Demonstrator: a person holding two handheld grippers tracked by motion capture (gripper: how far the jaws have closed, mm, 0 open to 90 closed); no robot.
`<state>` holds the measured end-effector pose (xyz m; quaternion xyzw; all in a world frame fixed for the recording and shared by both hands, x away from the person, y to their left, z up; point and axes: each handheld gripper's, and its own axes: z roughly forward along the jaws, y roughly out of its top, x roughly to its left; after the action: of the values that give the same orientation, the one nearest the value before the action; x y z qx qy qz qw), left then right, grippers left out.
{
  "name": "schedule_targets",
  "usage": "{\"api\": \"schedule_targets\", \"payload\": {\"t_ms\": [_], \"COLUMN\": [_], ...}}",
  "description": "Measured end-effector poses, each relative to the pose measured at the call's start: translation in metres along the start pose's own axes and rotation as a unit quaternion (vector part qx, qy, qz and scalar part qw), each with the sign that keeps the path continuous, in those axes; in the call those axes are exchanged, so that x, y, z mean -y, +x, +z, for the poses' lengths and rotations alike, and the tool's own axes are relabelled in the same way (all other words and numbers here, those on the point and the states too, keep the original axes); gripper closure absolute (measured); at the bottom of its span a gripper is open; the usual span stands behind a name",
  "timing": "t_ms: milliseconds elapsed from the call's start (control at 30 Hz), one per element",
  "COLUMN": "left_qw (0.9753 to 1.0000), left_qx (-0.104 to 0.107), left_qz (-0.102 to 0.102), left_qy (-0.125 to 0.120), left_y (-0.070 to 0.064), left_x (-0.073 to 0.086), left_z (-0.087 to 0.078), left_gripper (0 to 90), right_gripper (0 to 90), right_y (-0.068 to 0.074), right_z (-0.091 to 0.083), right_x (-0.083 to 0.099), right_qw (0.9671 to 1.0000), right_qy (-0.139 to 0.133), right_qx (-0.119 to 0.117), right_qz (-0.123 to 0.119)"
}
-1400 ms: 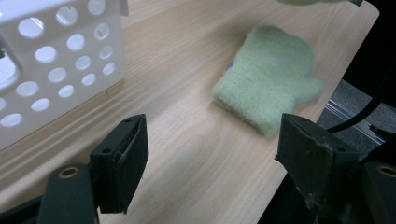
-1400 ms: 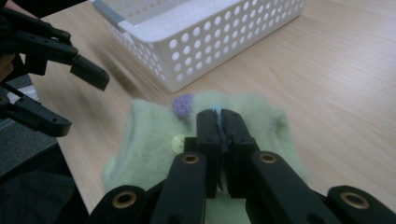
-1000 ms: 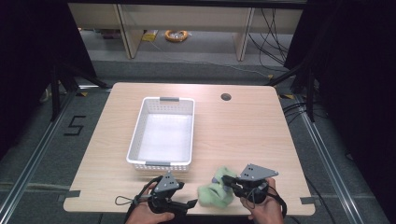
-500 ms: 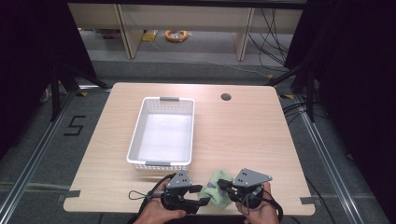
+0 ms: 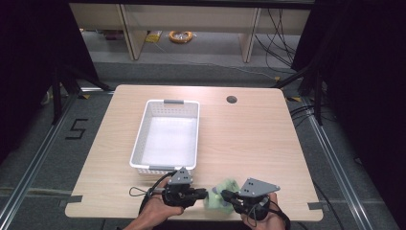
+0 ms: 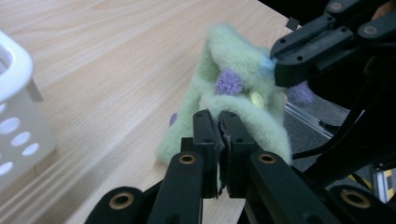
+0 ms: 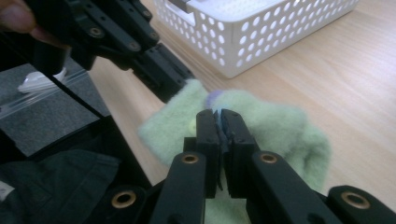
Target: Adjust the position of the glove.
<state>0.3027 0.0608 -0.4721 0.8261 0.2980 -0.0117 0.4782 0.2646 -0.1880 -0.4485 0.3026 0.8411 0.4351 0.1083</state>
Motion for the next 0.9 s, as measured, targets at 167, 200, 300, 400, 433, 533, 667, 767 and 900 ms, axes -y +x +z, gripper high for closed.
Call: {"api": "schedule_targets", "payload": {"t_ms": [167,200,300,400,433,533,667,767,900], "left_qw": [0.9999,0.9999,0.9999,0.9997,0.9997,0.9993,0.9985,0.9983,0.9982], "left_qx": [0.003,0.007,0.001,-0.005,-0.007,-0.017,-0.023,-0.026,-0.028], "left_qz": [-0.014,-0.005,-0.004,-0.010,-0.002,-0.004,-0.010,-0.019,-0.031], "left_qy": [0.006,0.009,0.011,0.023,0.023,0.034,0.048,0.049,0.043], "left_y": [0.004,0.006,0.010,0.011,0.013,0.017,0.020,0.021,0.022], "left_x": [-0.001,-0.001,-0.001,0.003,0.004,0.009,0.017,0.019,0.019], "left_z": [0.003,0.004,0.009,0.012,0.014,0.017,0.022,0.022,0.015], "left_gripper": [85.5,85.3,85.4,85.4,85.4,85.4,84.3,82.1,74.1], "right_gripper": [87.2,87.2,87.2,87.2,87.2,86.8,82.6,71.8,56.0], "right_y": [0.005,0.006,0.002,-0.004,-0.005,-0.005,-0.009,-0.009,-0.012], "right_z": [0.001,0.001,0.004,0.009,0.011,0.014,0.020,0.022,0.018], "right_x": [0.002,0.003,0.005,0.010,0.011,0.012,0.017,0.019,0.018], "right_qw": [0.9998,0.9998,0.9999,0.9997,0.9995,0.9995,0.9988,0.9983,0.9983], "right_qy": [0.003,-0.003,0.002,0.006,0.009,0.018,0.030,0.039,0.028], "right_qx": [-0.020,-0.018,-0.016,-0.018,-0.022,-0.023,-0.033,-0.035,-0.037], "right_qz": [0.001,0.008,0.002,0.016,0.021,0.013,0.018,0.024,0.036]}}
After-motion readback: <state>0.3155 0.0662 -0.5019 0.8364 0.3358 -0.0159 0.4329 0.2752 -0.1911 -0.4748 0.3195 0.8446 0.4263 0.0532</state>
